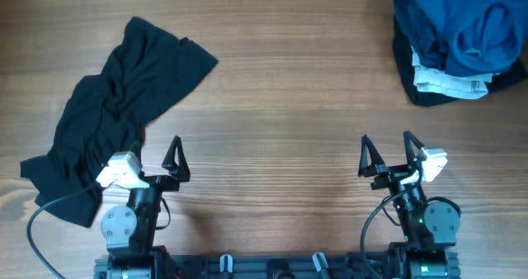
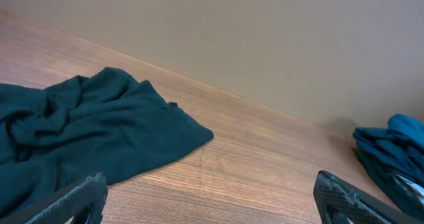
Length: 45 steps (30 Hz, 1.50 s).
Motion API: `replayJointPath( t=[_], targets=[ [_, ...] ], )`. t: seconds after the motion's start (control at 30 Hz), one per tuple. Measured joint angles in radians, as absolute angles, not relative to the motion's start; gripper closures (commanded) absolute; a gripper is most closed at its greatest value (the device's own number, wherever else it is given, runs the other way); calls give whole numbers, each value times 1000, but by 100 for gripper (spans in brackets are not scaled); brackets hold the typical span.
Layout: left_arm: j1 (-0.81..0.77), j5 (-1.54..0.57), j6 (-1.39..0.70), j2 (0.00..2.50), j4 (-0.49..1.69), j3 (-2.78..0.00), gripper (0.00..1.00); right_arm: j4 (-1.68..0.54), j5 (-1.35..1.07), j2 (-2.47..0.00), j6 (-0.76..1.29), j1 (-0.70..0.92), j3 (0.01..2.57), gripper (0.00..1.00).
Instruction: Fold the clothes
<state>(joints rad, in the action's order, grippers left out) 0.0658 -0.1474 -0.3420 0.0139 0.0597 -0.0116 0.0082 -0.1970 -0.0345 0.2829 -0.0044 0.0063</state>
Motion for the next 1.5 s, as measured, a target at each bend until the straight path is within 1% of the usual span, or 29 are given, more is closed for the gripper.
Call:
replayJointPath(
  t=[0.3, 0.53, 0.83, 0.97, 1.07, 1.2, 1.33, 1.5],
  targets=[
    [66, -147, -342, 14, 60, -12, 0, 8, -197, -35, 281, -4, 6, 0],
    [66, -147, -342, 14, 60, -12, 0, 8, -197, -35, 210, -4, 6, 0],
    [66, -147, -342, 14, 60, -12, 0, 8, -189, -35, 200, -4, 6, 0],
    [66, -147, -342, 14, 58, -12, 0, 85, -206, -35, 224, -4, 6, 0],
    [66, -176, -342, 14, 13, -10, 0, 150, -257, -35, 242, -4, 6, 0],
    [66, -239, -330, 14, -34, -10, 0, 165, -325, -35, 249, -4, 11, 0],
    [66, -262, -319, 36, -23, -31, 0, 165, -362, -122, 246, -4, 99, 0],
    [66, -268, -289, 224, 35, -192, 0, 166, -439, -420, 192, -4, 284, 0]
  ],
)
